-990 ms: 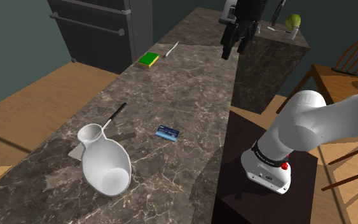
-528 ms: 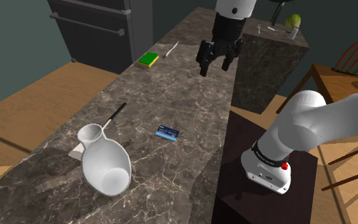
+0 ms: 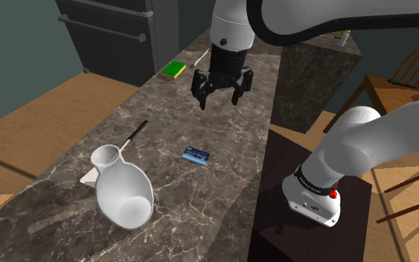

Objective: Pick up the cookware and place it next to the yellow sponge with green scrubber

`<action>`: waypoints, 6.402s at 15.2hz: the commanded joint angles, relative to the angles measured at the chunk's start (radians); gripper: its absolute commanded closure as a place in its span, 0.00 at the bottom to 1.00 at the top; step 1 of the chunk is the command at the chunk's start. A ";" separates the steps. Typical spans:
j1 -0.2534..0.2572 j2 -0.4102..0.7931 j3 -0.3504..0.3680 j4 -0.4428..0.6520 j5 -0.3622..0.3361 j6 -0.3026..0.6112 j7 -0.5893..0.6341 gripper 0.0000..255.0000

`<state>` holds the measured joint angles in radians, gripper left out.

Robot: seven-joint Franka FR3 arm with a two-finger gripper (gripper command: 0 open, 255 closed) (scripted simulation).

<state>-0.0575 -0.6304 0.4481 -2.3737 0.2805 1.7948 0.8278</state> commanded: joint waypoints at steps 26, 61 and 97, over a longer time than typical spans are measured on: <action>0.108 1.201 0.270 0.815 -0.739 0.150 1.305 0.00; 0.101 1.178 0.280 0.843 -0.721 0.105 1.289 1.00; -0.395 0.968 0.206 0.626 -0.579 0.217 0.736 1.00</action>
<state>-0.4529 0.3314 0.6568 -1.7446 -0.2935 2.0030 1.5618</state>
